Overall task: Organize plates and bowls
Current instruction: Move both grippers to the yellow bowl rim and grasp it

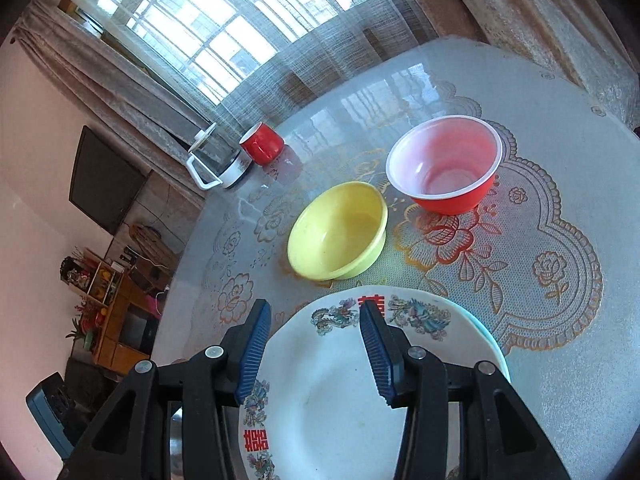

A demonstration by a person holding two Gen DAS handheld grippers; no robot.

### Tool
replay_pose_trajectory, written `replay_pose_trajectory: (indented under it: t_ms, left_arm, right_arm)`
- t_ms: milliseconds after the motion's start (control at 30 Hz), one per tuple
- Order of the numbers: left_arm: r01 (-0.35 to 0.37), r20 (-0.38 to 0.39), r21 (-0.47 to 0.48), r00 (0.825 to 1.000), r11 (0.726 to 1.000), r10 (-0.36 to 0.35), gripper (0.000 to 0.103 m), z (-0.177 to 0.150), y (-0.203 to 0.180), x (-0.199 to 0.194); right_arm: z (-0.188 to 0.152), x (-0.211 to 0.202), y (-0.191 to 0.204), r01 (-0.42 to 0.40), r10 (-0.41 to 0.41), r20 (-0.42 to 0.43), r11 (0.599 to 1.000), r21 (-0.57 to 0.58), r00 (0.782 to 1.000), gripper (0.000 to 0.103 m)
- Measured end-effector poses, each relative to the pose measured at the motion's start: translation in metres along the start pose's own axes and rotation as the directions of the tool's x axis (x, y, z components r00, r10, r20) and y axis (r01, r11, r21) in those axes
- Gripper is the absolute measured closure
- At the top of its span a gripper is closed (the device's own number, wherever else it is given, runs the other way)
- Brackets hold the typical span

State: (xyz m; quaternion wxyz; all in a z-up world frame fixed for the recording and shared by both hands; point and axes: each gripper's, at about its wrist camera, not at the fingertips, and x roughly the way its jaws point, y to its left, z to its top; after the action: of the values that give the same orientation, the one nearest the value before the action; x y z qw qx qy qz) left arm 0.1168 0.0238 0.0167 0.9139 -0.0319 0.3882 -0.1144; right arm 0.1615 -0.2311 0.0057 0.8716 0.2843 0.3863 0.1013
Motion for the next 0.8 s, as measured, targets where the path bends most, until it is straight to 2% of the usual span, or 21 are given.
replay_pose_trajectory:
  t_ms: [167, 333, 500, 667, 800]
  left_arm:
    - [0.015, -0.013, 0.001, 1.000, 1.000, -0.015, 0.062, 0.016, -0.016, 0.017]
    - [0.044, -0.035, -0.009, 0.998, 0.999, -0.045, 0.056, 0.032, -0.027, 0.036]
    - [0.033, -0.038, -0.026, 0.999, 0.999, -0.034, 0.056, 0.051, -0.028, 0.056]
    - [0.061, -0.084, -0.050, 0.994, 0.997, -0.065, 0.056, 0.066, -0.028, 0.084]
    - [0.100, -0.113, -0.069, 0.988, 0.993, -0.108, 0.057, 0.077, -0.031, 0.103]
  right_arm:
    - [0.019, 0.014, -0.016, 0.026, -0.026, -0.023, 0.999, 0.034, 0.999, 0.056]
    - [0.031, 0.033, -0.023, 0.031, -0.028, -0.055, 0.998, 0.051, 0.998, 0.056]
    - [0.043, 0.051, -0.028, 0.044, -0.040, -0.062, 0.997, 0.067, 0.997, 0.056]
    - [0.054, 0.068, -0.029, 0.078, -0.074, -0.075, 0.995, 0.056, 0.994, 0.069]
    - [0.058, 0.078, -0.031, 0.102, -0.098, -0.081, 0.994, 0.050, 0.992, 0.071]
